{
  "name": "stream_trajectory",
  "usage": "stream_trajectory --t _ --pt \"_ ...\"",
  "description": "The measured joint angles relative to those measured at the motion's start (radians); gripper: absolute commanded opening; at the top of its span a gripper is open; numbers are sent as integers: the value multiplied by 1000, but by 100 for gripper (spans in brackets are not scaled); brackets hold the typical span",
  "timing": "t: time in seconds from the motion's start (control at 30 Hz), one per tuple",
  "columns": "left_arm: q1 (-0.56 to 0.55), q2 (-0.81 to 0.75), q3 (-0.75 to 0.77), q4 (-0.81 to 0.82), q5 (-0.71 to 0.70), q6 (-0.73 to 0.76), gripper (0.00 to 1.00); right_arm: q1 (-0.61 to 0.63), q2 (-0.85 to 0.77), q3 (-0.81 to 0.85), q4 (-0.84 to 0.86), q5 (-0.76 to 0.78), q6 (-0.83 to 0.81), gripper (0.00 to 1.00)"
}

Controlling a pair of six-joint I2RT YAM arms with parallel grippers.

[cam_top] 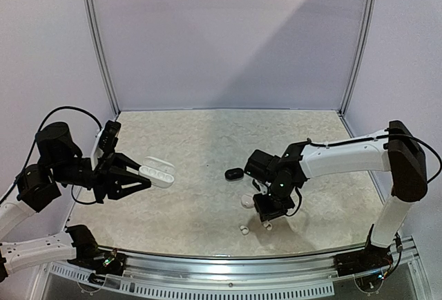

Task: Insert the wireless bluetooth earbuds into the charging case
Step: Pick up the right earbud from the corner of the board.

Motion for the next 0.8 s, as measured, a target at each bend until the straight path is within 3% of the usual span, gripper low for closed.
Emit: stream_trajectory --t 0.33,0.8 --pt "0 0 2 0 0 4 0 -19 -76 -35 -19 32 -27 17" --pt "0 1 9 -10 0 14 0 -44 2 -43 -18 34 -167 16"
